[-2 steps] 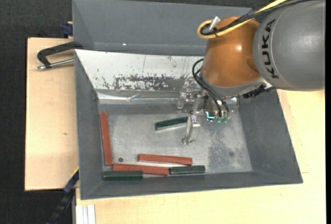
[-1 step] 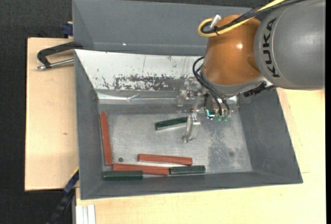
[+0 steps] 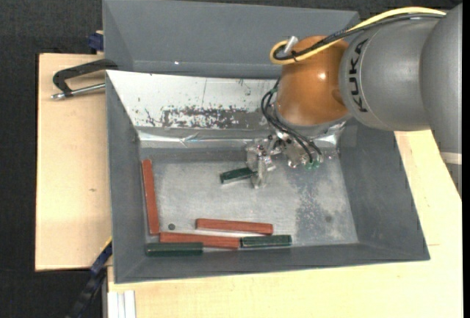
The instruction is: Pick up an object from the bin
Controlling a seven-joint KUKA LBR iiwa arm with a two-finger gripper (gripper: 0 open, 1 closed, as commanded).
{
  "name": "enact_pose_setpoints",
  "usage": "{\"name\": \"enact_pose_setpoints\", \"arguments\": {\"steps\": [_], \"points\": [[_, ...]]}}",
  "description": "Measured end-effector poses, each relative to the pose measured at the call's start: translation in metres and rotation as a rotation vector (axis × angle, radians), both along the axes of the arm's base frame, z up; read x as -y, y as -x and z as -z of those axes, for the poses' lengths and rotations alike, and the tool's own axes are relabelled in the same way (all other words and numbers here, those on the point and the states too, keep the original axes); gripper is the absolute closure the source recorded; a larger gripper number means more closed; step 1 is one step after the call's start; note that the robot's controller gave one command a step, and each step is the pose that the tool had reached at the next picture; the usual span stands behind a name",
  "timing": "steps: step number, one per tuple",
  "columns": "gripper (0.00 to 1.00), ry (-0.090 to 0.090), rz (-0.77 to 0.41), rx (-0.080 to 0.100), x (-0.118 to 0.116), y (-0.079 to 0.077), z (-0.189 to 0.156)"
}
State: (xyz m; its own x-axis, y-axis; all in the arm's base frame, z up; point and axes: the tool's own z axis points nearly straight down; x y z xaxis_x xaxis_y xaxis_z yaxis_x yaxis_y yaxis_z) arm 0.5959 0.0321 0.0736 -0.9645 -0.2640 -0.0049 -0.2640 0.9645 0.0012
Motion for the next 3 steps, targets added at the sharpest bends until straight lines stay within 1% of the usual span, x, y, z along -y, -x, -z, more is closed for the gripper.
{"name": "enact_pose_setpoints", "arguments": {"steps": [1,2,3], "points": [[1.0,0.0,0.0,0.0,0.0,0.0,0.0],[1.0,0.001,0.017,0.003,0.018,0.014,-0.137],[0.0,0.0,0.017,0.002,0.018,0.014,-0.137]]}}
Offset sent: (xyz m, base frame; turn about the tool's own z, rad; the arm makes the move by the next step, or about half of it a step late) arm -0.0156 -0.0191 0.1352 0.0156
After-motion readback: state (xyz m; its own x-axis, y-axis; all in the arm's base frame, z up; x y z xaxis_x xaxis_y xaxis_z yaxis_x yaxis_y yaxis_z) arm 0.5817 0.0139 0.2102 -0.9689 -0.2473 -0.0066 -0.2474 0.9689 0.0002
